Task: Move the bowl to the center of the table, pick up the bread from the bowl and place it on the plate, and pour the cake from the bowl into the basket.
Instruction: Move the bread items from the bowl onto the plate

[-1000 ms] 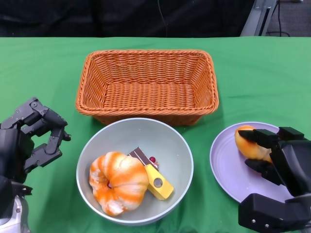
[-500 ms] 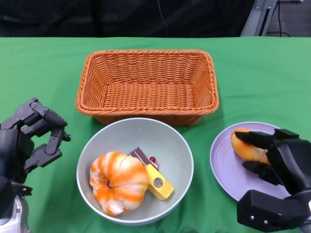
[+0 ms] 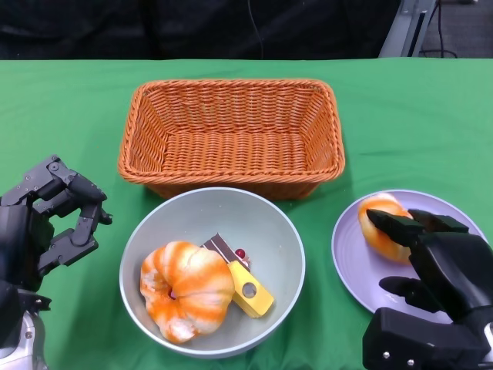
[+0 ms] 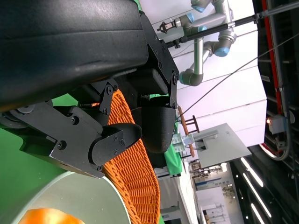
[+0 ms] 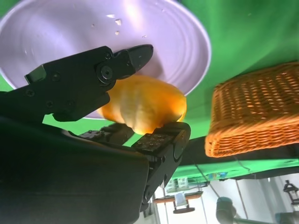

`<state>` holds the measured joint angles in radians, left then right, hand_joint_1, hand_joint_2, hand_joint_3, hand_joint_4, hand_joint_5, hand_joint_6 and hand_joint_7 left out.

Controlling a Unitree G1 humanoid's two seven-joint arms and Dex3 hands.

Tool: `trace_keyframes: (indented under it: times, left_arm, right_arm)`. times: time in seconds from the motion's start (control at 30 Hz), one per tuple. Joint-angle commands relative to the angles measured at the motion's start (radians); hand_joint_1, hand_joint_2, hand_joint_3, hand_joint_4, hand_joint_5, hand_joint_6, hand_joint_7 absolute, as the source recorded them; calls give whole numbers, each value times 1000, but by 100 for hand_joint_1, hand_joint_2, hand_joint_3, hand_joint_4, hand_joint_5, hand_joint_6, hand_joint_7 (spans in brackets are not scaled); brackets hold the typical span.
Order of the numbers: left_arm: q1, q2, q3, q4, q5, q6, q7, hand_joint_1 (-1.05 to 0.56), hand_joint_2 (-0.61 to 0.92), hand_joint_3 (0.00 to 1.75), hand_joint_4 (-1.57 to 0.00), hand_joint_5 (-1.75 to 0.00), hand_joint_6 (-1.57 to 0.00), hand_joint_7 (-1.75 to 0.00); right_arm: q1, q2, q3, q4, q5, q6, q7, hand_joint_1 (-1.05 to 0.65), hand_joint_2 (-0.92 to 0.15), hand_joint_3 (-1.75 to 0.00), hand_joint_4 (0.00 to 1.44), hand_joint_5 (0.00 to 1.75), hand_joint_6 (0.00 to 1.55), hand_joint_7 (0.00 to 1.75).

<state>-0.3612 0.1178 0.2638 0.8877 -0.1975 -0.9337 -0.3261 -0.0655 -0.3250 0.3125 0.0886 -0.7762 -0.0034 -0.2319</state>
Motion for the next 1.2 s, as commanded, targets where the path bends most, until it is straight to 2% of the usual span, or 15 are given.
trace_keyframes:
  times: [0.03, 0.3, 0.5, 0.67, 0.93, 1.2]
  left_arm:
    - [10, 23, -3, 1, -2, -3, -9, -8, 65, 97, -76, -159, -73, -145]
    - [8, 20, -1, 3, -5, -4, -9, -8, 63, 99, -77, -158, -73, -147]
    - [6, 21, -1, 9, -15, -9, -24, -9, 62, 101, -78, -158, -72, -149]
    - [7, 20, 1, 9, -11, -2, -20, -8, 61, 103, -78, -156, -73, -148]
    - [8, 18, 0, 8, -8, -10, -19, -8, 62, 101, -78, -158, -73, -147]
    - [8, 19, -1, 6, -3, -2, -14, -10, 63, 100, -78, -158, -73, -148]
  right_arm:
    - [29, -19, -16, -81, 8, 29, 61, -44, -86, 0, 18, 0, 39, 0]
    - [67, -23, -23, -211, -22, 87, 160, -51, -87, 0, 21, 1, 34, 0]
    - [91, -11, -25, -295, -50, 142, 206, -78, -92, -6, 21, 1, 30, 0]
    - [104, -9, -25, -342, -62, 165, 234, -82, -92, -10, 24, 2, 31, 1]
    - [149, 7, -56, -407, 40, 46, 181, -75, -92, -6, 40, 9, 39, 3]
    - [155, 26, -79, -391, 208, -227, 114, -68, -92, -6, 62, 14, 51, 5]
